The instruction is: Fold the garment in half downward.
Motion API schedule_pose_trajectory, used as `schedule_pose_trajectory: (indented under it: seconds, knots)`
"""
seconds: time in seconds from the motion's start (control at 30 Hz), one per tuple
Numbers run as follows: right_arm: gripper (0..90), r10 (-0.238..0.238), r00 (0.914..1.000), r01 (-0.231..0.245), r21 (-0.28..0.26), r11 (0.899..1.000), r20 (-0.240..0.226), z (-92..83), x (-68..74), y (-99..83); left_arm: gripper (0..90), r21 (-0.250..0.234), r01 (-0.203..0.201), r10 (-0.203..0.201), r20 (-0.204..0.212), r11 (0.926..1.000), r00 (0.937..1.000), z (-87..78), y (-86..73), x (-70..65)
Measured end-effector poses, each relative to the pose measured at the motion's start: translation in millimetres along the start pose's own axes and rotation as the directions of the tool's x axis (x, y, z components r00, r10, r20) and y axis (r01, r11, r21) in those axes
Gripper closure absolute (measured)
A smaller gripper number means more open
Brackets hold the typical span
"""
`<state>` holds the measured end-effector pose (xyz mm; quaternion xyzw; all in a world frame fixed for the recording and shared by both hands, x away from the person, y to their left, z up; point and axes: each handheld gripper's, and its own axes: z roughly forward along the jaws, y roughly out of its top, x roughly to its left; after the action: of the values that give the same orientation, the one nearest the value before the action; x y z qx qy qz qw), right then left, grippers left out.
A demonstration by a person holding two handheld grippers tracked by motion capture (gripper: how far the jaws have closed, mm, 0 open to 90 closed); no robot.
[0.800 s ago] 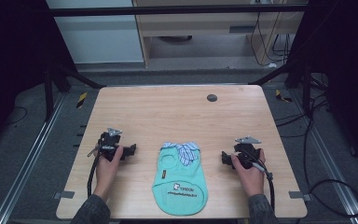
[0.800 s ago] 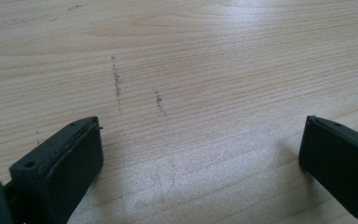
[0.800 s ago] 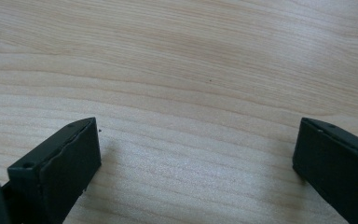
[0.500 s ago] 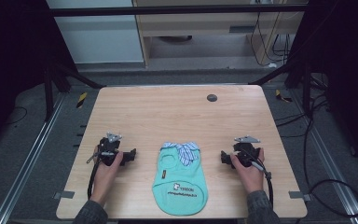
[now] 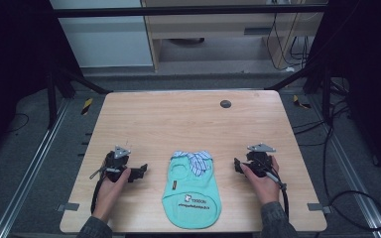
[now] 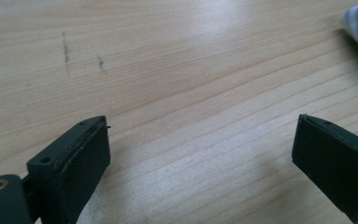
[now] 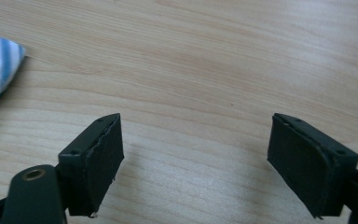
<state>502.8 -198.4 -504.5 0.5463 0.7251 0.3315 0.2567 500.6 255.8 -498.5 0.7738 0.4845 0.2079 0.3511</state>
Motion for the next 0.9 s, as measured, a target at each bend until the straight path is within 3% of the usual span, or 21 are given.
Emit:
schedule_pose_trajectory:
  seconds: [0.13, 0.2, 0.3, 0.33, 0.43, 0.53, 0.63, 0.67, 0.73, 0.8, 0.87, 0.9]
  knots:
    - [24.5, -0.027, 0.9993, 0.027, -0.012, 1.0, -0.026, -3.8, 7.1, 4.3, 3.9, -0.015, -0.036, 0.036, 0.019, 0.9993, 0.9992, -4.9, 4.6, -5.9]
    - [26.3, -0.046, 0.998, 0.045, -0.021, 0.999, -0.042, -5.8, 11.1, 7.5, 3.7, -0.008, -0.051, 0.051, 0.049, 0.9987, 0.9975, -7.7, 8.1, -10.7]
    - [29.4, -0.046, 0.9939, 0.042, -0.045, 0.998, -0.101, -9.3, 17.6, 10.6, 3.7, -0.02, -0.061, 0.062, 0.09, 0.998, 0.994, -11.6, 15.0, -18.3]
    - [31.6, -0.045, 0.9909, 0.039, -0.051, 0.998, -0.127, -10.0, 20.4, 11.9, 3.3, -0.022, -0.073, 0.075, 0.102, 0.9971, 0.992, -11.0, 18.2, -21.4]
    - [37.3, -0.107, 0.9831, 0.101, -0.047, 0.994, -0.148, -7.2, 29.7, 18.8, 4.4, -0.013, -0.134, 0.134, 0.116, 0.9909, 0.9841, -4.8, 29.6, -31.1]
    - [45.4, -0.126, 0.9735, 0.123, -0.029, 0.992, -0.191, -7.0, 41.2, 26.1, 7.7, -0.012, -0.146, 0.147, 0.136, 0.9891, 0.9797, 0.7, 38.3, -40.8]
    - [52.4, -0.16, 0.9599, 0.163, -0.007, 0.987, -0.23, -4.9, 51.8, 35.1, 11.9, 0.014, -0.175, 0.17, 0.169, 0.9845, 0.9708, 11.5, 50.5, -47.5]
    - [55.0, -0.176, 0.9544, 0.181, 0.0, 0.983, -0.241, -3.2, 54.3, 39.2, 14.5, 0.028, -0.199, 0.192, 0.169, 0.9795, 0.9668, 15.4, 55.4, -48.2]
    - [60.0, -0.194, 0.9464, 0.204, 0.013, 0.979, -0.258, 0.5, 57.4, 46.9, 17.7, 0.048, -0.195, 0.184, 0.183, 0.9796, 0.9659, 22.0, 63.6, -49.3]
    - [64.6, -0.197, 0.9416, 0.21, 0.018, 0.978, -0.273, 3.4, 60.0, 52.9, 25.6, 0.048, -0.167, 0.153, 0.213, 0.9848, 0.965, 26.6, 70.0, -49.8]
    - [69.9, -0.215, 0.9328, 0.23, 0.02, 0.973, -0.29, 7.5, 62.7, 58.0, 30.9, 0.051, -0.169, 0.155, 0.202, 0.9843, 0.967, 31.1, 76.7, -49.4]
    - [69.9, -0.215, 0.9328, 0.23, 0.02, 0.973, -0.29, 7.5, 62.7, 58.0, 34.6, 0.051, -0.169, 0.155, 0.202, 0.9843, 0.967, 31.1, 76.7, -49.4]
